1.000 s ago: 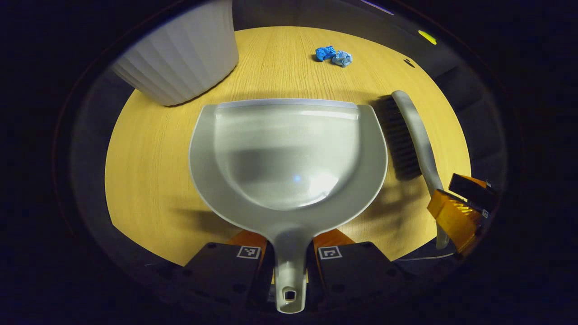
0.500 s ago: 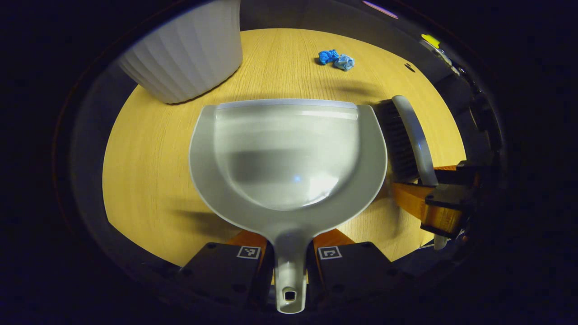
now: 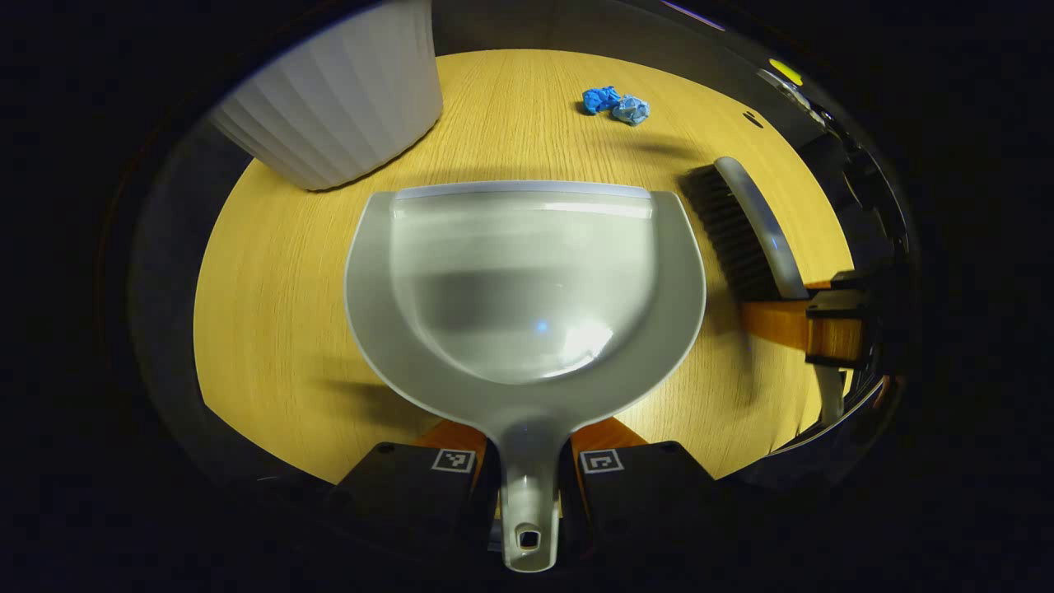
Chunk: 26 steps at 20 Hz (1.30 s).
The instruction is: Pick up the small broom and dustpan from the desktop, sweep the trash into the dustpan with the broom, and then empty the trash into the garbage bin.
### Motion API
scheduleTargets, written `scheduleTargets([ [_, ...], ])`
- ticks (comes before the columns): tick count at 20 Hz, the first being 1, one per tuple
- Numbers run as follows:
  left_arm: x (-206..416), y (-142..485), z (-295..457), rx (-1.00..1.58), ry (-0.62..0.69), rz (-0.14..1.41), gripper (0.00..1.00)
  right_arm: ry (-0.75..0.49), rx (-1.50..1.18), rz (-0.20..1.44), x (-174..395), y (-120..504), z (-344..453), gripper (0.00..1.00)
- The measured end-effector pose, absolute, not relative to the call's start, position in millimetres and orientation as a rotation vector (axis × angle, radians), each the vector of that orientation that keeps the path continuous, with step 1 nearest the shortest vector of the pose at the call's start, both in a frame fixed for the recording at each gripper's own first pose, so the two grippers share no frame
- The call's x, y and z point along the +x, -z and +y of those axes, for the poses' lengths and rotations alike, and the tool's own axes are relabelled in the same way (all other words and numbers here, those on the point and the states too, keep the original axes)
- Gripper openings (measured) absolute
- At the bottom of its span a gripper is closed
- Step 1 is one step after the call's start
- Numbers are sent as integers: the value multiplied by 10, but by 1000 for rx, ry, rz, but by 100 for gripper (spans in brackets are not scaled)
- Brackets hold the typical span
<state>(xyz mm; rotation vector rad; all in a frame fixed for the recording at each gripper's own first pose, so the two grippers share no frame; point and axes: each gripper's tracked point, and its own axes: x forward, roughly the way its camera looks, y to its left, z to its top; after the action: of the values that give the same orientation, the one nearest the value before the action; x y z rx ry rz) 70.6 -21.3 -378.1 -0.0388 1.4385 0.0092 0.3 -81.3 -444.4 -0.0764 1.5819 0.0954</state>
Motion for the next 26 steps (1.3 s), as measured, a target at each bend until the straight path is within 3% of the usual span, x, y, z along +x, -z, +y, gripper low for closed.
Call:
scheduleTargets([
  [2, 708, 3785, -197, -25, 6, 1462, 30, -100, -125, 1556, 222, 4399, -991, 43],
  [4, 732, 3786, -145, 27, 24, 1475, 30, -93, -159, 1516, 538, 4308, -1173, 43],
  [5, 719, 3777, -112, 44, 37, 1481, 30, -89, -161, 1493, 720, 4282, -1244, 27],
  [6, 717, 3766, -87, 52, 45, 1492, 30, -87, -157, 1475, 899, 4273, -1272, 43],
  [7, 716, 3751, -65, 61, 52, 1501, 30, -96, -159, 1458, 1087, 4272, -1301, 27],
  [14, 1023, 3713, 37, 179, 82, 1553, 30, -188, -204, 1380, 2183, 4416, -1383, 29],
  [17, 1171, 3677, 164, 316, 130, 1554, 30, -266, -361, 1358, 2499, 4487, -1465, 29],
  [22, 1348, 3676, 269, 403, 211, 1549, 30, -462, -438, 1351, 2530, 4591, -1116, 29],
  [26, 1391, 3650, 258, 450, 298, 1490, 30, -638, -457, 1416, 2199, 4586, -777, 29],
])
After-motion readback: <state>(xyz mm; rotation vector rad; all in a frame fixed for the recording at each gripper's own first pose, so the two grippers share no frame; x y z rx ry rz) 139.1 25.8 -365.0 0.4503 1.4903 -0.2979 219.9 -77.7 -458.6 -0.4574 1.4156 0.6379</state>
